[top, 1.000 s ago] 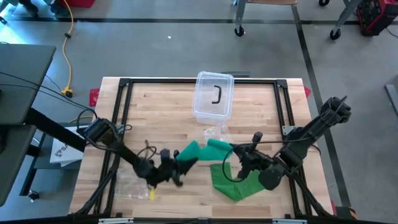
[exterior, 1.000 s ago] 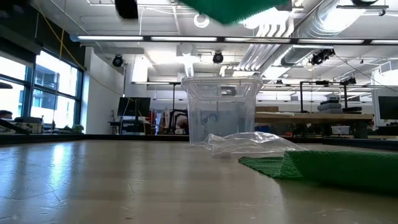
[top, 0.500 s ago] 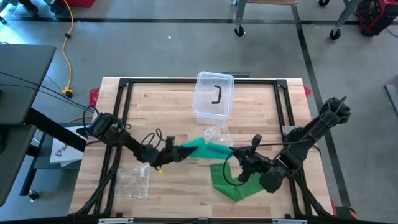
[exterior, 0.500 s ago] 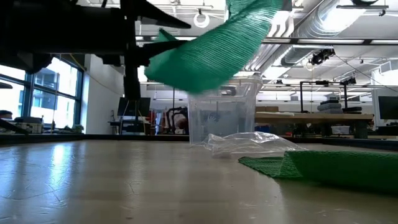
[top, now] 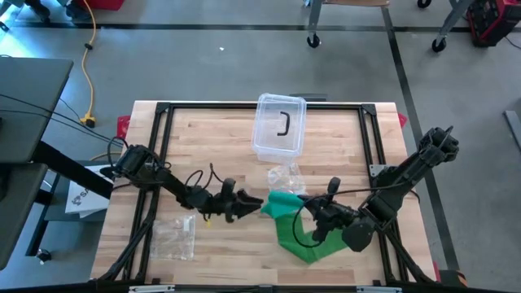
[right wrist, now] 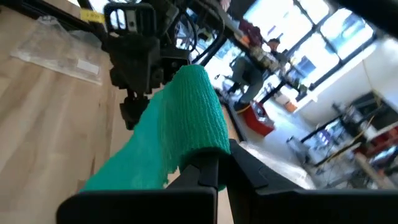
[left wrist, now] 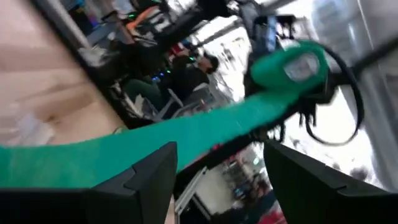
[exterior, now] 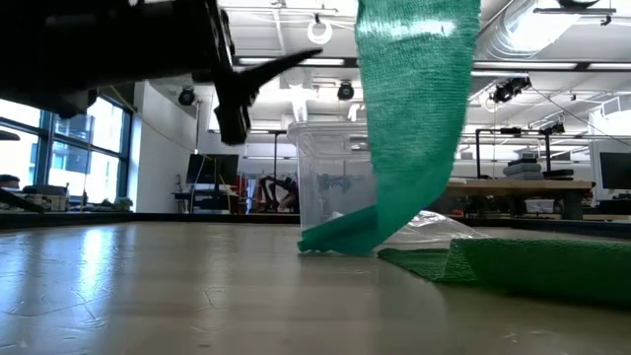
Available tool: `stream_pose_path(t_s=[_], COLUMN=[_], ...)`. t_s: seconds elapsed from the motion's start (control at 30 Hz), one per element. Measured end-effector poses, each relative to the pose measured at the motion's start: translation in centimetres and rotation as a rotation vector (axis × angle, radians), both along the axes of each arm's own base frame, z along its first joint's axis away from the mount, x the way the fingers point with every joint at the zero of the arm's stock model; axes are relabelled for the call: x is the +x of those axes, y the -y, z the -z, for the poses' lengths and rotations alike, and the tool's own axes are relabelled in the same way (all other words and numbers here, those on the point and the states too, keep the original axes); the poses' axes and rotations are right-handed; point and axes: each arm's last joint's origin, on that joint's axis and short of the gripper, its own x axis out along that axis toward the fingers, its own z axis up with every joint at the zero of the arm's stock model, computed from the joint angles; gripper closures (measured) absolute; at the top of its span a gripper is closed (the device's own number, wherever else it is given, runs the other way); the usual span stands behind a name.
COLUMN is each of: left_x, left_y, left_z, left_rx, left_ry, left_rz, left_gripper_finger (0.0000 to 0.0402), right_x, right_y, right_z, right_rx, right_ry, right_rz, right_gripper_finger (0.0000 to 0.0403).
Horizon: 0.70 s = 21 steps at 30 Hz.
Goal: Roll bandage
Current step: Roll the blue bandage
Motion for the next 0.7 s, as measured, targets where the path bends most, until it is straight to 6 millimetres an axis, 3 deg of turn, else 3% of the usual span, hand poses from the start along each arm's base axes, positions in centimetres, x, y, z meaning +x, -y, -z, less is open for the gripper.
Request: stream_pose_path(t_s=[0.23,0.47,0.7], left_x=[-1.6,-1.6,-0.5], left_y=[2.8,6.1,8.1], left_z=[-4.0,-8.0,-11.5], left_rx=[0.429,1.101,1.466], left_ry=[0.055,-0.266,-0.523], left_rz=[-0.052,-0.233,-0.303], left_gripper_finger=[0.0204,0.0232,0.025], right_x=[0.3,1.1,1.9], right_y=[-0.3,0.2,0.8], right_z=[-0.5,-0.3,-0.3], right_rx=[-0.124,0.005,0.127], right_ry=[-0.054,-0.057,-0.073], right_rz=[-0.114,-0.188,-0.273], right_gripper_finger=[0.0402,0.0402,0.0402])
